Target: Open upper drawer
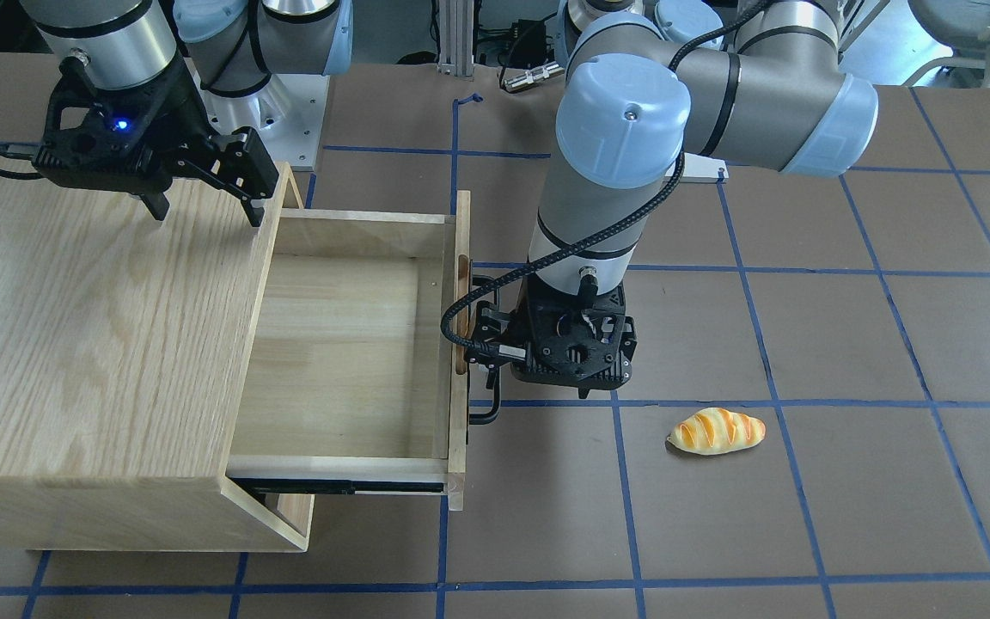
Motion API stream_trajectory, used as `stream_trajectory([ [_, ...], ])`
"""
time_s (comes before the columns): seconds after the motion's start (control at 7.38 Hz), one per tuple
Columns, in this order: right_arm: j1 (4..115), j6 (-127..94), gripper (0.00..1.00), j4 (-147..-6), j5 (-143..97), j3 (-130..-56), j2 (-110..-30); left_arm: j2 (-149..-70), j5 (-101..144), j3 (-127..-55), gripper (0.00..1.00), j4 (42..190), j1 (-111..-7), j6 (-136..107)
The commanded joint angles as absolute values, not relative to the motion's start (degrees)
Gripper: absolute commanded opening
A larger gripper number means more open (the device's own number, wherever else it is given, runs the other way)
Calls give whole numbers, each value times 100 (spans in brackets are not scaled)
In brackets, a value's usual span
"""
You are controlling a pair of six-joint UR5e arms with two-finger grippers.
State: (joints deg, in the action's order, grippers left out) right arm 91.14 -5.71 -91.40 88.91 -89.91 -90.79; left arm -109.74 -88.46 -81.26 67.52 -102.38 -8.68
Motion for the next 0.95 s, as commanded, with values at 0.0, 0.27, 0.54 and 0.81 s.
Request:
stream_trajectory([
  [0.0,9114,-571,100,-9141,8895,-8991,-9079,-10951,-8859,-8130,100,6767,-10195,-809],
  [0.27,9114,-571,100,-9141,8894,-8991,-9079,-10803,-8842,-8069,100,7169,-10204,-905],
  [0.54,9114,-571,100,-9141,8886,-8991,-9079,-10618,-8815,-7850,100,7828,-10230,-1272],
  [0.81,9114,-571,100,-9141,8895,-8991,-9079,-10364,-8816,-7699,100,8226,-10134,-1179],
])
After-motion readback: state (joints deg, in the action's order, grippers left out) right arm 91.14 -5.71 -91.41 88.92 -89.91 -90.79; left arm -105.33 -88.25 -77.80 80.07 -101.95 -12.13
